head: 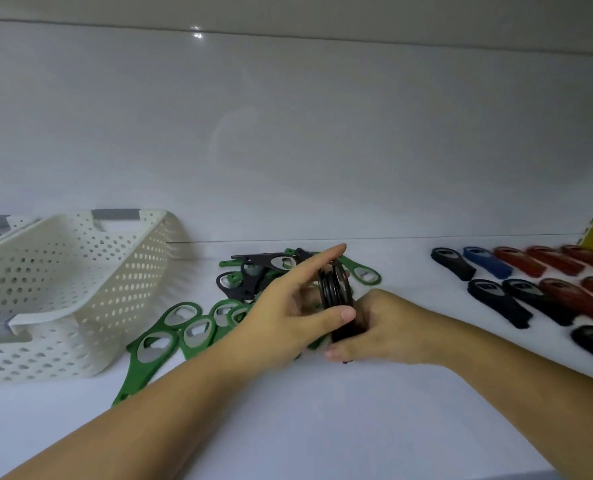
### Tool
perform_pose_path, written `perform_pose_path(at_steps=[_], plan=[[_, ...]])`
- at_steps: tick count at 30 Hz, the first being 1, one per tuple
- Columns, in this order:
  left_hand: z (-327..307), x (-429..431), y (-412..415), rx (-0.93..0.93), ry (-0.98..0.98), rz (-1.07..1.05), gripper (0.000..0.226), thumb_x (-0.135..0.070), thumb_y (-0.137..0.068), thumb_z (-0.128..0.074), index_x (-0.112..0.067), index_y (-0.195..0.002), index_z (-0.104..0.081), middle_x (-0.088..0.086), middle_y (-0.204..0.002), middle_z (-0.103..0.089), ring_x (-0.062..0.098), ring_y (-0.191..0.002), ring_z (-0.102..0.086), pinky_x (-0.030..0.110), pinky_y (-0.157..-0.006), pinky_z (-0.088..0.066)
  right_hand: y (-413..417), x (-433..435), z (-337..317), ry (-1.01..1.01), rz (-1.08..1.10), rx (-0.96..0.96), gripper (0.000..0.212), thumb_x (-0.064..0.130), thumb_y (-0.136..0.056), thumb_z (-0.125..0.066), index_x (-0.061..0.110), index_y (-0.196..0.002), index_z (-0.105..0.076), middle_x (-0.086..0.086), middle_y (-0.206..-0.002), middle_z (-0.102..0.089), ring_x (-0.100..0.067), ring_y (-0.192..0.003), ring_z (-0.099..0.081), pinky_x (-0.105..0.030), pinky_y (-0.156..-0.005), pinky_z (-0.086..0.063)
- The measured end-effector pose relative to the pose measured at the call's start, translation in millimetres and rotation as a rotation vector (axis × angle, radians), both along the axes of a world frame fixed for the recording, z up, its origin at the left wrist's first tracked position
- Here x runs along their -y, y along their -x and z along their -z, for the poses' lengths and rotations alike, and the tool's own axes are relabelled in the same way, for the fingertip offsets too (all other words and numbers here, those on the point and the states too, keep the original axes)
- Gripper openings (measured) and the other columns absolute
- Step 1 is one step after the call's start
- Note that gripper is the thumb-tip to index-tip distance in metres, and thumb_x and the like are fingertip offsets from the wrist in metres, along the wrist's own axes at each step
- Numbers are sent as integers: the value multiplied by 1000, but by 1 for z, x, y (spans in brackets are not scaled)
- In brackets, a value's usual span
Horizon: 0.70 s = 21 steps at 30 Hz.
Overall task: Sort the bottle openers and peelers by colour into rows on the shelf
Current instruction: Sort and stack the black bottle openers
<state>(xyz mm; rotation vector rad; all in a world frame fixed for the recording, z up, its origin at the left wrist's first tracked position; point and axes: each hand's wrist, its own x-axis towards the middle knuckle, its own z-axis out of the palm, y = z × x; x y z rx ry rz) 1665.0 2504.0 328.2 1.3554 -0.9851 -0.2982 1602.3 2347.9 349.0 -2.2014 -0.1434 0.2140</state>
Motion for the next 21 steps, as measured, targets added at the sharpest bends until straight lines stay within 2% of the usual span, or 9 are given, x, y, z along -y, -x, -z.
perform_pose_path(at_steps=[3,5,7,9,11,13,16,18,21], plan=[[2,5,9,8,-8,22,67,-6,-73,-72,-44,-125,-54,8,-112,-64,18,-95,-64,37,-90,-54,16,7,5,22,52,-6,26,27,-76,-78,10,-63,-63,10,-53,-48,-4,-50,-41,-18,-52,-33],[4,7,14,24,-26,54,67,-13,-68,-78,-49,-122,-58,10,-120,-62,21,-98,-66,38,-90,-54,23,8,15,41,77,-1,50,46,-64,-78,1,-78,-65,0,-62,-49,-10,-58,-43,-26,-57,-33],[7,8,18,42,-45,85,65,-20,-63,-78,-53,-117,-60,1,-122,-62,18,-101,-65,38,-89,-55,28,7,24,28,98,16,64,56,-57,-75,-1,-84,-66,-3,-66,-51,-15,-61,-44,-31,-59,-33],[9,9,21,45,-54,105,65,-21,-62,-78,-55,-114,-60,-15,-121,-62,11,-106,-63,29,-85,-54,32,7,31,0,110,52,51,50,-58,-80,3,-75,-66,1,-63,-51,-13,-61,-45,-30,-60,-34],[11,9,21,52,-58,97,65,-22,-62,-78,-55,-115,-59,-21,-119,-62,10,-108,-61,25,-84,-52,32,9,35,-17,129,74,33,37,-64,-85,13,-60,-64,10,-56,-47,-10,-57,-41,-26,-57,-32],[13,10,20,62,-43,68,65,-22,-62,-78,-53,-116,-60,-13,-116,-63,12,-107,-61,26,-83,-53,30,9,38,-47,149,98,32,35,-64,-86,24,-51,-59,12,-51,-42,-11,-56,-37,-26,-56,-29],[13,10,17,66,-15,17,66,-23,-61,-79,-49,-118,-61,12,-116,-60,19,-103,-64,28,-83,-54,27,9,38,-140,168,137,26,46,-55,-83,28,-61,-65,1,-59,-50,-15,-59,-43,-28,-58,-34],[14,10,14,81,-13,-8,66,-25,-60,-79,-51,-117,-60,9,-116,-62,20,-104,-65,28,-82,-55,27,11,36,-205,181,122,15,35,-63,-85,34,-64,-69,1,-61,-61,-11,-55,-54,-21,-52,-40],[15,10,10,58,-12,-22,70,-22,-58,-82,-53,-116,-60,6,-115,-64,16,-100,-65,25,-80,-55,27,16,34,-194,202,118,17,24,-75,-78,33,-62,-71,5,-58,-66,-3,-51,-58,-12,-45,-39]])
